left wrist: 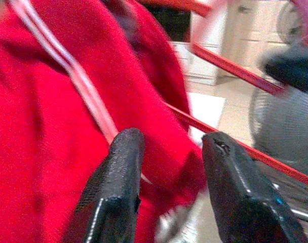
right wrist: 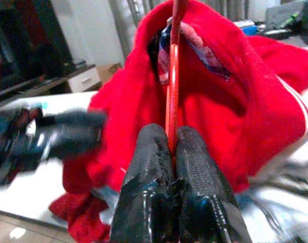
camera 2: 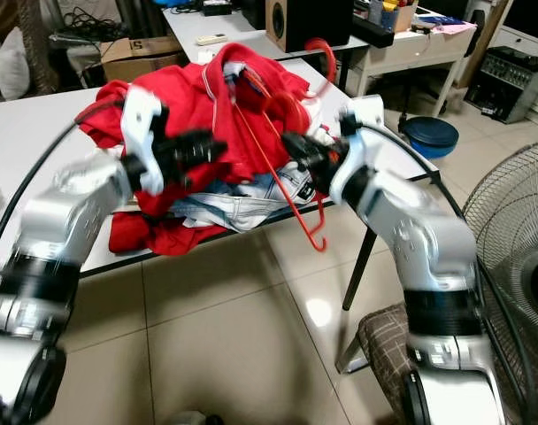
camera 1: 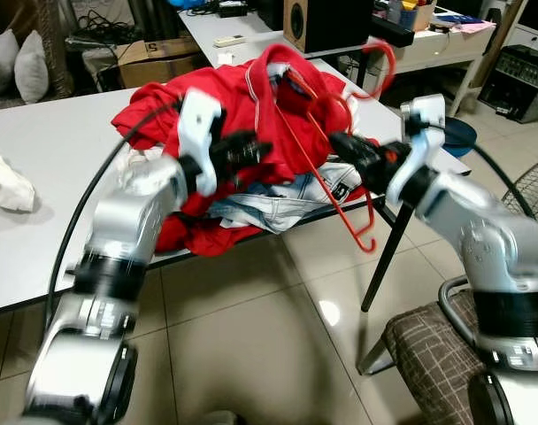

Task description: Hang hanger

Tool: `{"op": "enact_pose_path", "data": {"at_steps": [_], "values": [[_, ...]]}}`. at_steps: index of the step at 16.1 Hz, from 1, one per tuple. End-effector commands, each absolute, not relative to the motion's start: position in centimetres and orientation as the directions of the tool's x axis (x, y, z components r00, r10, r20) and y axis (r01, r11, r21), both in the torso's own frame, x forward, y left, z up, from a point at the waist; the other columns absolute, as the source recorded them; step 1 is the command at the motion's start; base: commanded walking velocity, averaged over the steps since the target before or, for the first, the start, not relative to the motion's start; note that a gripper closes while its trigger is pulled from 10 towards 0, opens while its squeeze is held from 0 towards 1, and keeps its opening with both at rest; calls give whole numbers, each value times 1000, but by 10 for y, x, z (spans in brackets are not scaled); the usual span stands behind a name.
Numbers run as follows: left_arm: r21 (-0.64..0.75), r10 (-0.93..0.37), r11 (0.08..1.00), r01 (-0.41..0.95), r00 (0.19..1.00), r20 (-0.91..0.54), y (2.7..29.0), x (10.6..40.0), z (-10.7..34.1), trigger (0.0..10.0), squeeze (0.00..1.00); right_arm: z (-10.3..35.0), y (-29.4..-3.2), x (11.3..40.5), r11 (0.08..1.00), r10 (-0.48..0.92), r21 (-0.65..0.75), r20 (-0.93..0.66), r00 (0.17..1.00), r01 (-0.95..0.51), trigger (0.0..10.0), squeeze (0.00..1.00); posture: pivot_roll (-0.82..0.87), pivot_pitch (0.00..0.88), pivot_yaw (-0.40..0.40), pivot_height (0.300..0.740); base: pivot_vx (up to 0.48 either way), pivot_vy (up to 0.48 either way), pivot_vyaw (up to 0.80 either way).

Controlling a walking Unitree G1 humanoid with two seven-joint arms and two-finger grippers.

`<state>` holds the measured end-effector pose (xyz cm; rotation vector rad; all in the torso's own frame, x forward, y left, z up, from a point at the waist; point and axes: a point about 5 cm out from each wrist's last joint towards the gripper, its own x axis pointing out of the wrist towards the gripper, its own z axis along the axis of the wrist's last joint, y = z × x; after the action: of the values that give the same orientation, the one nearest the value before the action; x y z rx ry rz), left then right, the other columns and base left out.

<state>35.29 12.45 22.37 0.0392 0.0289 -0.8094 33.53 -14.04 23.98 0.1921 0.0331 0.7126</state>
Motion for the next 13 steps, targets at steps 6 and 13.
{"op": "enact_pose_path", "data": {"at_steps": [6, 13], "values": [[50, -542, 839, 541, 840, -3, 106, 342, 216, 10000, 1000, 250, -135, 340, 722, 666, 183, 72, 742, -667, 10000, 0, -14, 0, 50, 740, 0, 0, 0], [-129, -441, 891, 434, 897, -25, 81, 337, 200, 10000, 416, 251, -136, 340, 714, 674, 186, 75, 735, -674, 10000, 0, -23, 0, 54, 740, 0, 0, 0]]}}
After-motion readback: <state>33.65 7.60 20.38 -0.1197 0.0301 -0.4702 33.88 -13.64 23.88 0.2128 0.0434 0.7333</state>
